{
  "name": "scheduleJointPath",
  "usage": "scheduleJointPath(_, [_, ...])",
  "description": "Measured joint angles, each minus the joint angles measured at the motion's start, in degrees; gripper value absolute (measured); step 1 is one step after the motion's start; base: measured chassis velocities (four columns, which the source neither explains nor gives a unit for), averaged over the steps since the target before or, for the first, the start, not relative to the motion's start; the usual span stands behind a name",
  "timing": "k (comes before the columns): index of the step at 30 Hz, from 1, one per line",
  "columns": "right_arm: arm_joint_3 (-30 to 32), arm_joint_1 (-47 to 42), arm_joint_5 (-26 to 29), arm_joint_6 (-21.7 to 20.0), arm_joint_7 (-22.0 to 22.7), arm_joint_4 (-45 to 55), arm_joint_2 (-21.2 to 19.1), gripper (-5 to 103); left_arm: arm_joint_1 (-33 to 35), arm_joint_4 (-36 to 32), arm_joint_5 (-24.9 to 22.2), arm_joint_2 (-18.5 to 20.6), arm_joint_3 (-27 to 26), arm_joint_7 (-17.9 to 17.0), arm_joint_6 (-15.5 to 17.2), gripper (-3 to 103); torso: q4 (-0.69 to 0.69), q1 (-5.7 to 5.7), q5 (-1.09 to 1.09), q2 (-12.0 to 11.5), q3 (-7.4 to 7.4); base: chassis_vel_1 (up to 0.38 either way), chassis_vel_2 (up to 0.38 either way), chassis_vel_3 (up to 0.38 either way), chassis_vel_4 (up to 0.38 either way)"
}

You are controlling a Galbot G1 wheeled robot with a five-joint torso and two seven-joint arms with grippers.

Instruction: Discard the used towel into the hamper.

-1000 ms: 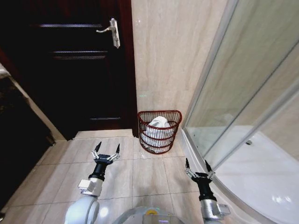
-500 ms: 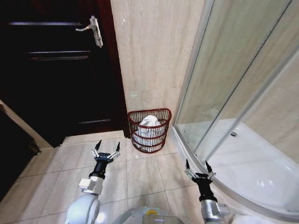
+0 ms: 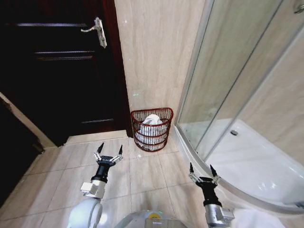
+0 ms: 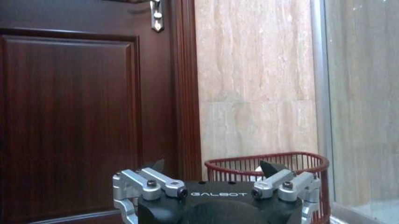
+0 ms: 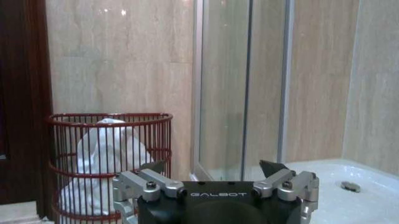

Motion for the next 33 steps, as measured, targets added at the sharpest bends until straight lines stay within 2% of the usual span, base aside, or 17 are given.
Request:
scheduleJointPath(6, [0.1, 0.2, 0.3, 3.0, -0.1, -1.1, 0.2, 100, 0.3, 0.0, 1.1, -0.2, 0.2, -0.1, 0.0, 100, 0.0, 0.0, 0.0, 0.0, 0.02, 0.06, -0.063, -0.052, 0.065])
scheduleJointPath(10, [-0.1, 0.2, 0.6, 3.5, 0.3, -1.2, 0.2, 100, 0.4, -0.1, 1.4, -0.2, 0.3, -0.2, 0.1, 100, 0.0, 0.0, 0.0, 0.0, 0.03, 0.0, 0.0, 0.0, 0.0])
scheduleJointPath(24, [-0.2, 0.1, 0.9, 3.7, 0.9, -0.5, 0.5, 100, 0.2, -0.1, 1.8, 0.0, 0.1, -0.2, -0.1, 100, 0.0, 0.0, -0.01, 0.0, 0.05, -0.052, -0.05, -0.049, -0.053])
scheduleJointPath(33, [-0.2, -0.4, 2.2, 3.8, 1.0, 0.0, 0.3, 100, -0.6, -1.0, 1.5, 0.3, -0.2, -0.2, 1.0, 100, -0.01, 0.01, -0.01, 0.1, 0.05, -0.1, -0.104, -0.095, -0.1])
